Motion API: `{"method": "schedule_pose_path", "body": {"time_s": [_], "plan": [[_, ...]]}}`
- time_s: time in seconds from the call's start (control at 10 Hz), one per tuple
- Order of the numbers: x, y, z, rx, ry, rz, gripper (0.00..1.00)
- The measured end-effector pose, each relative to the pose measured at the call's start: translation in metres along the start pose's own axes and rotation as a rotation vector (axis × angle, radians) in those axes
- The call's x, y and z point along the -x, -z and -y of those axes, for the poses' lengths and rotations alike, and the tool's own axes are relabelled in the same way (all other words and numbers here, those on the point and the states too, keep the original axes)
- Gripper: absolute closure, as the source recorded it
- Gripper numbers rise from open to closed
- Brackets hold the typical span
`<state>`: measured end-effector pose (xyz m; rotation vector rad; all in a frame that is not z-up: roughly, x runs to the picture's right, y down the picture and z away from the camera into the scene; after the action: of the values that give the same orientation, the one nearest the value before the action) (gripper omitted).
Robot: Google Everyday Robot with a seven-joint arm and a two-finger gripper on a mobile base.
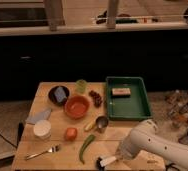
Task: Wipe red bowl with brush
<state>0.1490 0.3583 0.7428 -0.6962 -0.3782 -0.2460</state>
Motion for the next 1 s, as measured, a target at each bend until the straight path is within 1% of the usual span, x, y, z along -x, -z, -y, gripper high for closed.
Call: {"method": "schedule_pose_path", "body": {"time_s": [0.2,0.3,0.6,1.0], "plan": [[-0.001,0.001,0.000,0.000,0.000,0.000,1.00],[-0.005,0.005,0.000,-0.003,0.003,-0.006,1.00],[-0.008,0.042,0.009,-0.034,0.012,-0.002,1.00],[-0.012,0.069,0.013,-0.060,0.019,0.001,1.00]]}}
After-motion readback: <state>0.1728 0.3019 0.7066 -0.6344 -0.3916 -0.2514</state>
